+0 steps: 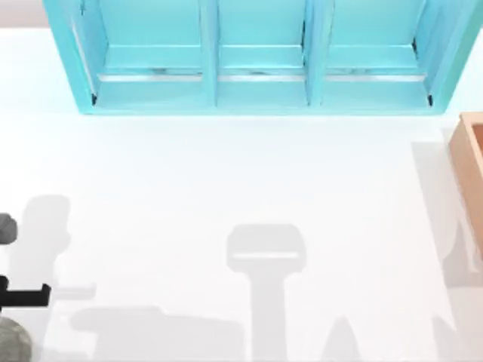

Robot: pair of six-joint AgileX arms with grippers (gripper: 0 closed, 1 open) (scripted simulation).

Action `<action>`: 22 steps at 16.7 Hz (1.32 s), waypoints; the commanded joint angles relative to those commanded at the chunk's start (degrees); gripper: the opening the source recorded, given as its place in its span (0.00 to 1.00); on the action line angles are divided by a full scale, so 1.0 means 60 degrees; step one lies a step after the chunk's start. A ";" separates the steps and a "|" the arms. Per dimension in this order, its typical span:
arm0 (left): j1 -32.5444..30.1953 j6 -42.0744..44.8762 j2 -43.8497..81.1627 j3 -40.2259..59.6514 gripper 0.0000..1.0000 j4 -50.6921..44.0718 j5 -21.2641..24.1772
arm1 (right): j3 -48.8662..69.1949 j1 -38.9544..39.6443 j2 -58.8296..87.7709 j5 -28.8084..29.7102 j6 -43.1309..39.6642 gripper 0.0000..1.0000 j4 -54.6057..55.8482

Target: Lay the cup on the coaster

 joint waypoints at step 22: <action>0.0176 0.0325 0.0399 -0.0932 1.00 0.1227 0.0007 | 0.0000 0.0000 0.0000 0.0000 0.0000 1.00 0.0000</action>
